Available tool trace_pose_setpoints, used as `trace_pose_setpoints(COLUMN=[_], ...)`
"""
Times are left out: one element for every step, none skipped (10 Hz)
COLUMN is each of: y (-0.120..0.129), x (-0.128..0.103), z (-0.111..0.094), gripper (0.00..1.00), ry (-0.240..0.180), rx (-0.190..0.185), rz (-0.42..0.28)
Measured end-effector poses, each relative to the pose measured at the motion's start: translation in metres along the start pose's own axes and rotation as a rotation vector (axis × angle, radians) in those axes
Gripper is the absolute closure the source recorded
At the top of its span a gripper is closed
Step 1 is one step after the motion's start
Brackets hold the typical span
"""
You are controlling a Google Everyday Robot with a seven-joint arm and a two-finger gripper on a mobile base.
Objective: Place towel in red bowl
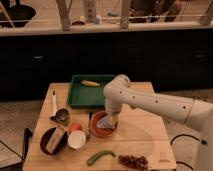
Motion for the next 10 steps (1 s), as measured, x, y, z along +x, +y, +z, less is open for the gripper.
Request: trace_pose_setpoints(y=[0.0009, 0.0012, 0.0011, 0.001, 0.001, 0.001, 0.001, 0.001, 0.0012, 0.0016], x=[0.0011, 0.0016, 0.0013, 0.001, 0.0011, 0.001, 0.0011, 0.0011, 0.0011, 0.0012], z=[0.0005, 0.0005, 0.0006, 0.0006, 0.0006, 0.0006, 0.0006, 0.0006, 0.001, 0.0017], gripper=[0.38, 0.38, 0.38, 0.38, 0.38, 0.38, 0.38, 0.38, 0.38, 0.38], ry=[-0.001, -0.001, -0.001, -0.001, -0.001, -0.001, -0.001, -0.001, -0.002, -0.002], rx=[0.0, 0.0, 0.0, 0.0, 0.0, 0.0, 0.0, 0.0, -0.001, -0.002], rz=[-0.002, -0.001, -0.001, -0.002, -0.002, -0.002, -0.002, -0.002, -0.002, -0.001])
